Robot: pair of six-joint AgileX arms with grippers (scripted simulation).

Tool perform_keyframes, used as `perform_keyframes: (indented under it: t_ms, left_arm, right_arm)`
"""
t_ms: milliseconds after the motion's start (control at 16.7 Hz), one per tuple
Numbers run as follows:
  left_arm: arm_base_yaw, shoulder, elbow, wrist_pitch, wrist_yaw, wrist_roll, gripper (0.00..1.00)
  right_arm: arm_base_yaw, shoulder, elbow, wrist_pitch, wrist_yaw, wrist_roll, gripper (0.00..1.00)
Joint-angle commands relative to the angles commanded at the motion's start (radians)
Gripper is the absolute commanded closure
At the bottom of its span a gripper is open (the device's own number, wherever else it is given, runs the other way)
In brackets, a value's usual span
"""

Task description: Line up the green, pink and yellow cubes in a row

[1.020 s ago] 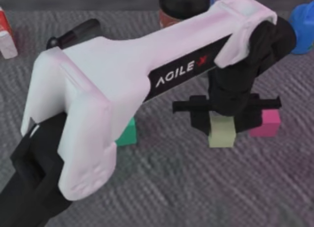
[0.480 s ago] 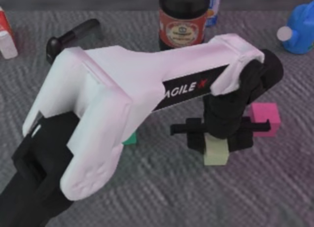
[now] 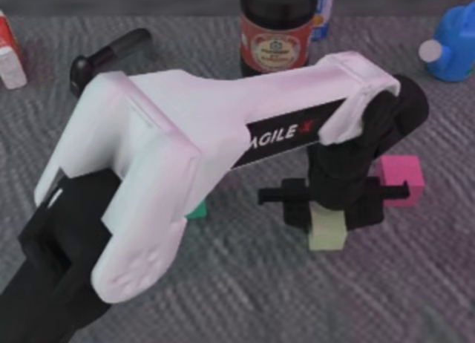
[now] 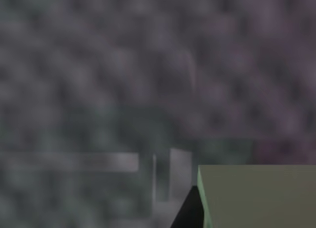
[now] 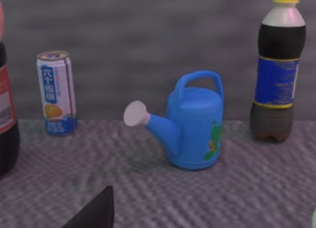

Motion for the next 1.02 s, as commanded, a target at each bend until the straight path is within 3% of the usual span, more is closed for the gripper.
perform_keyframes:
  t_ms: [420, 1020]
  left_arm:
    - [0.000, 0.000, 0.000, 0.000, 0.000, 0.000, 0.02]
    - [0.002, 0.000, 0.004, -0.004, 0.000, 0.000, 0.00]
  right_arm:
    - [0.000, 0.000, 0.000, 0.000, 0.000, 0.000, 0.00]
    - [0.000, 0.000, 0.000, 0.000, 0.000, 0.000, 0.00]
